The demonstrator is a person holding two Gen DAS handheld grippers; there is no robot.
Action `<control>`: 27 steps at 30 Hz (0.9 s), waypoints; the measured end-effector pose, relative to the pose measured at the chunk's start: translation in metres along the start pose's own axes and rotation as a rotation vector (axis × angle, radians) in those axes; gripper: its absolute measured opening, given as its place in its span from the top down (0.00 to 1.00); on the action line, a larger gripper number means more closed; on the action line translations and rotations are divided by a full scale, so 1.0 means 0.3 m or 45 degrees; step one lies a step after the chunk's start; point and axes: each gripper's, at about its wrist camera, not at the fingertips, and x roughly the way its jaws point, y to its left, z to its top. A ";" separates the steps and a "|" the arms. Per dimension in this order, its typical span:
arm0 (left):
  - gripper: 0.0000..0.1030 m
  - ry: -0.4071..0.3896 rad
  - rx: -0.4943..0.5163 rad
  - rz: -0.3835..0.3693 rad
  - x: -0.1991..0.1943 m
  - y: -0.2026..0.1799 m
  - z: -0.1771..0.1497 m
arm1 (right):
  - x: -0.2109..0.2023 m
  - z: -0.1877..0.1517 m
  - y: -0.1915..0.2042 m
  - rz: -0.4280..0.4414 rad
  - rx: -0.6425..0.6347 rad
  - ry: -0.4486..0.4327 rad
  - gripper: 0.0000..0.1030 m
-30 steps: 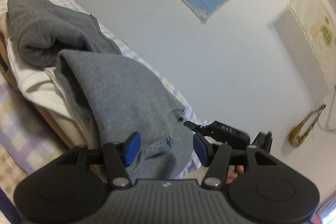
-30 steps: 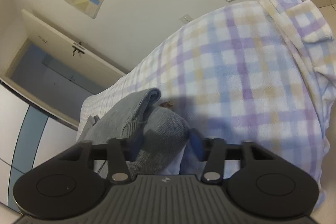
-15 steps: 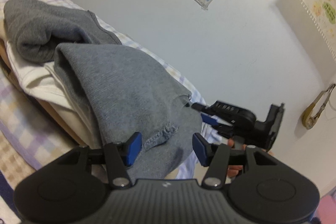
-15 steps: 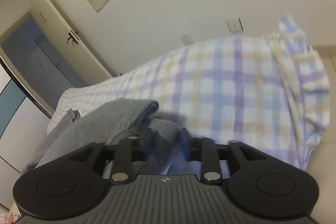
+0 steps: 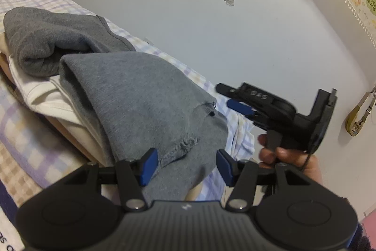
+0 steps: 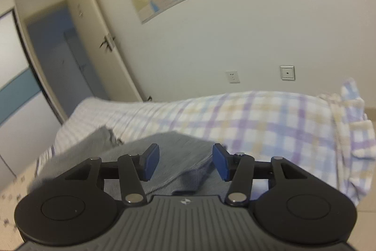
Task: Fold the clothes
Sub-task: 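Open both grippers and release the sweater onto the clothes stack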
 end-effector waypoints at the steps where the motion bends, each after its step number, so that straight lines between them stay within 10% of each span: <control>1: 0.45 0.002 -0.001 0.000 -0.004 0.002 -0.003 | 0.013 -0.013 0.006 -0.005 -0.015 0.014 0.48; 14: 0.37 0.083 -0.017 -0.011 -0.090 0.020 -0.070 | -0.001 -0.053 -0.036 -0.055 0.038 0.064 0.46; 27: 0.29 0.052 -0.067 0.089 -0.316 0.081 -0.153 | -0.062 -0.107 0.328 0.227 -0.115 0.072 0.44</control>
